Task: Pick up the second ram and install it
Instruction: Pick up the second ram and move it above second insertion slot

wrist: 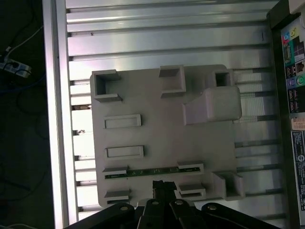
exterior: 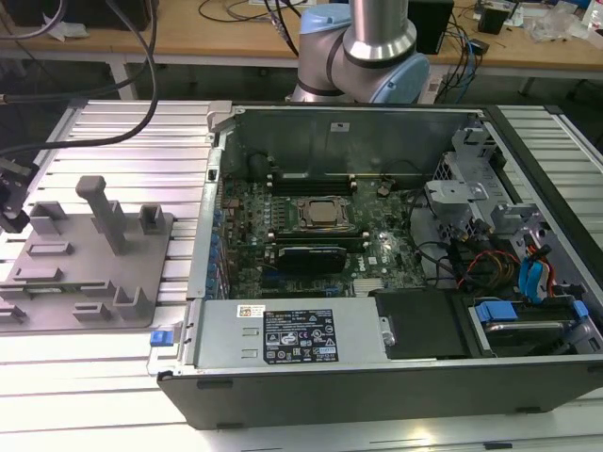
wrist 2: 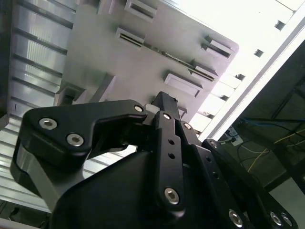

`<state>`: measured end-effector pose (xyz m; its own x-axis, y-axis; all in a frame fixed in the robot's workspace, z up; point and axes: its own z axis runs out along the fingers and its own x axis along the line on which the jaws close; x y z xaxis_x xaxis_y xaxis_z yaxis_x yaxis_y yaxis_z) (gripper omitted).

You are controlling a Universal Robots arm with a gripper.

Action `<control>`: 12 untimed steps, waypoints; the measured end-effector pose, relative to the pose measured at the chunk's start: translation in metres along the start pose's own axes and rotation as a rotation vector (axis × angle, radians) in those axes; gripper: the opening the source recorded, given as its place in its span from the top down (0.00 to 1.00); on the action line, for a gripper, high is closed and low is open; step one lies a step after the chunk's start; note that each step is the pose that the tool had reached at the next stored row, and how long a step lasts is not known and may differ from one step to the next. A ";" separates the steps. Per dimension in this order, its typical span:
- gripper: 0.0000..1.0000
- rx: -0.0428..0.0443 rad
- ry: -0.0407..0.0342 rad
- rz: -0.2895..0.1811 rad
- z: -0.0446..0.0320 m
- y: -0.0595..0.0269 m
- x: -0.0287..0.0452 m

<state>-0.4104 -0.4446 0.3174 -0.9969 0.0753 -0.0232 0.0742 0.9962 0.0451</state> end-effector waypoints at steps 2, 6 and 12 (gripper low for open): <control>0.92 0.0001 -0.0001 0.000 0.0001 0.0000 0.0000; 0.92 0.0000 0.0000 0.000 0.0001 0.0000 0.0001; 0.92 -0.0043 0.0085 -0.188 0.0020 -0.0001 0.0000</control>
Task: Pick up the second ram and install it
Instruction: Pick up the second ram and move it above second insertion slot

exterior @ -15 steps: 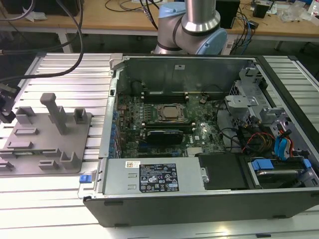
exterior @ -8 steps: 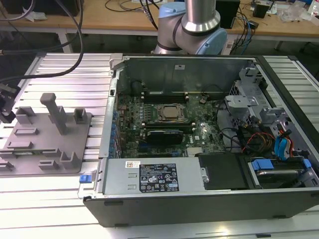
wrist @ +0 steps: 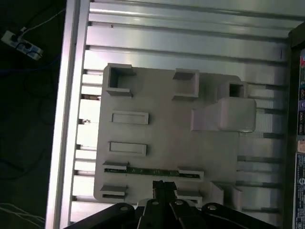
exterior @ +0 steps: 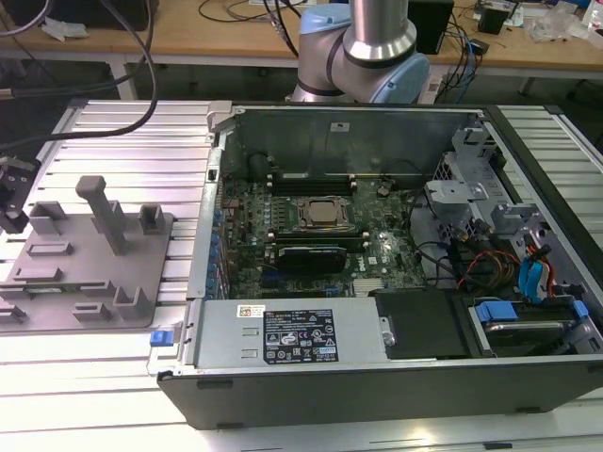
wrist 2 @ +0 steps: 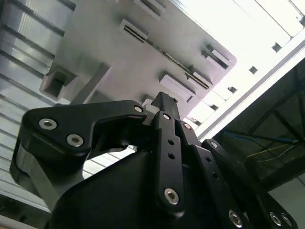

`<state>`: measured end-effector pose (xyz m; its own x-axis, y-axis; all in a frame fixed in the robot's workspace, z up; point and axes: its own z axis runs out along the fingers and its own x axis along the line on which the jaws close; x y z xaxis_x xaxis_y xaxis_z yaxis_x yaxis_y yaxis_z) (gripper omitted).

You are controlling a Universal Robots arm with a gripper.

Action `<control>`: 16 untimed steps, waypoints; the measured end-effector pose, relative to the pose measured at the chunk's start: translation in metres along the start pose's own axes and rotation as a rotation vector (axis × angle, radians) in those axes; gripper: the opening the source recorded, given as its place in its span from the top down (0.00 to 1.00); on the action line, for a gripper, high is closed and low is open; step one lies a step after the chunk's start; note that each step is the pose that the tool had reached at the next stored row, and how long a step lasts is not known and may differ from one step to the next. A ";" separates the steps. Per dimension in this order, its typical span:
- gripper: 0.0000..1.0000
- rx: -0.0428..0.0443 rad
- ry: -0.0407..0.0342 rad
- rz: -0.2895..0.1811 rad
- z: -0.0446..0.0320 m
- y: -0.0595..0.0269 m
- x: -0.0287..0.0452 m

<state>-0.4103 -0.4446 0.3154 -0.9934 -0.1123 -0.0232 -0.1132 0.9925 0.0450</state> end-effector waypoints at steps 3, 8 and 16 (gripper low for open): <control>0.92 -0.0027 0.0052 -0.114 0.0011 -0.0001 0.0000; 0.92 -0.0057 0.0112 -0.247 0.0024 -0.0001 0.0001; 0.92 -0.0099 0.0203 -0.447 0.0043 -0.0002 0.0001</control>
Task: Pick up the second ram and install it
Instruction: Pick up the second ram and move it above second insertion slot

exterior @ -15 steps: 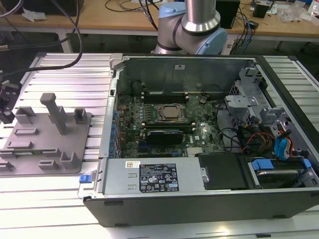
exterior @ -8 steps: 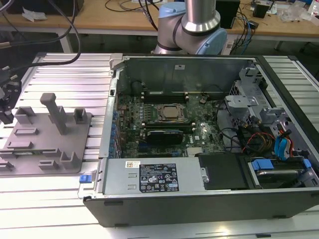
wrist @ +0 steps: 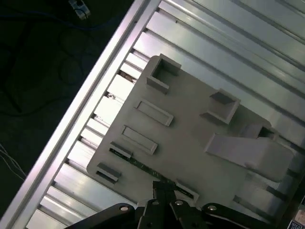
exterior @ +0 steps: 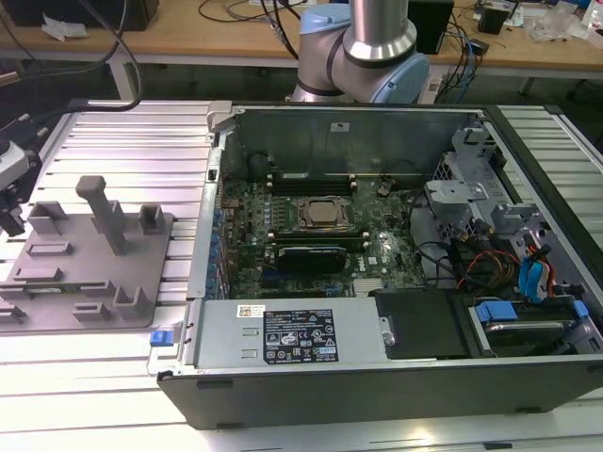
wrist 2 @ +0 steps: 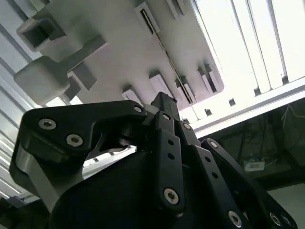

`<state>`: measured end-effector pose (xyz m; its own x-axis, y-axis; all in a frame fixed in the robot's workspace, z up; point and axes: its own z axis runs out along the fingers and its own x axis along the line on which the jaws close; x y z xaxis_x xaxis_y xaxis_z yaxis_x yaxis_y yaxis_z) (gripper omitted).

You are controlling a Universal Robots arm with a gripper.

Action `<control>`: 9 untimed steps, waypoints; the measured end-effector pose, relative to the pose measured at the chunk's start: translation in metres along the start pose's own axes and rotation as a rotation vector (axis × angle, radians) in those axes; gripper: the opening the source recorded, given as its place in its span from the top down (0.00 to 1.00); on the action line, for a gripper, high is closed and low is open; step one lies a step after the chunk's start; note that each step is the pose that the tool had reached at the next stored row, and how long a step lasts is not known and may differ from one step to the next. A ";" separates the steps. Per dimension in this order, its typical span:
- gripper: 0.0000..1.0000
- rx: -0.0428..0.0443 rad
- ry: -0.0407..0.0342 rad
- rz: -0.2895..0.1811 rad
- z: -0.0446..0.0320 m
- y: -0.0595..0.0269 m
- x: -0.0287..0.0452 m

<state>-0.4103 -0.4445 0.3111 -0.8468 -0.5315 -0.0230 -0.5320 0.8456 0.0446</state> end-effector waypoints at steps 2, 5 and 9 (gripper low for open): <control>0.92 -0.0016 0.0034 -0.076 0.0008 0.0000 0.0000; 0.92 -0.0033 0.0068 -0.152 0.0018 -0.0001 0.0000; 0.92 -0.0065 0.0130 -0.290 0.0037 -0.0002 0.0001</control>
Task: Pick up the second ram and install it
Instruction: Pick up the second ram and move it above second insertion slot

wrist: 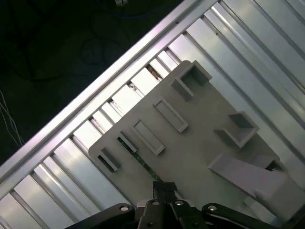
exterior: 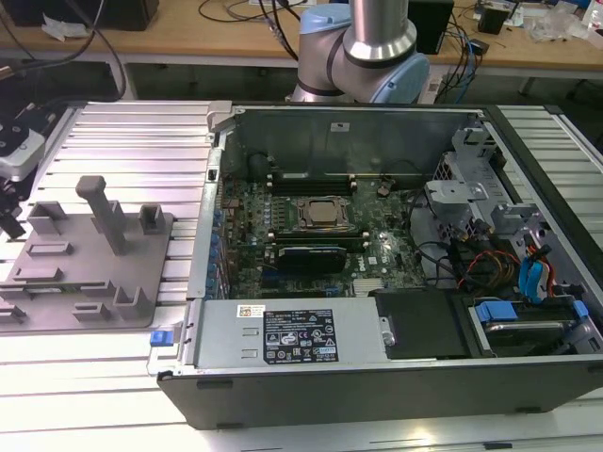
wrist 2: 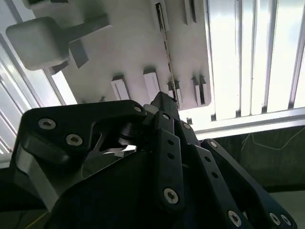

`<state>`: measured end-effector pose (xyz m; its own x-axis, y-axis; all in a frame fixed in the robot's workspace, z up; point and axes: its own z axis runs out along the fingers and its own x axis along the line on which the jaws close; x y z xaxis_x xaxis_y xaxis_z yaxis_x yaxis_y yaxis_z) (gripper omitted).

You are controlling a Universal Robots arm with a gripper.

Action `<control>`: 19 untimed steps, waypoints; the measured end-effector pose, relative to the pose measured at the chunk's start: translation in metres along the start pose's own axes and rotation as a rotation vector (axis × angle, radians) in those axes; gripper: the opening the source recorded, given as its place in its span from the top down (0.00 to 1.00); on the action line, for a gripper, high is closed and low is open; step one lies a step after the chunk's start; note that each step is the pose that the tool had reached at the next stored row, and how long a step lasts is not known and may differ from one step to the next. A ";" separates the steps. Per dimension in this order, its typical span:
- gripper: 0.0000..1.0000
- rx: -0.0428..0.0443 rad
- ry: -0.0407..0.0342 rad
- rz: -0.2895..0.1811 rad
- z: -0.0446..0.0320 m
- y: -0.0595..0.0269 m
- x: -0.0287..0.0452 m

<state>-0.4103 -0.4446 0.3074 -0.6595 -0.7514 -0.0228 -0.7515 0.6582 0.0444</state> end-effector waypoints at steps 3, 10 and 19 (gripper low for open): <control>0.92 -0.0018 0.0034 -0.078 0.0012 -0.0001 0.0000; 0.92 -0.0071 0.0138 -0.311 0.0051 -0.0003 0.0001; 0.92 -0.0138 0.0268 -0.605 0.0109 -0.0005 0.0002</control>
<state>-0.4102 -0.4446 0.2965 -0.1140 -0.9932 -0.0229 -0.9926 0.1129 0.0444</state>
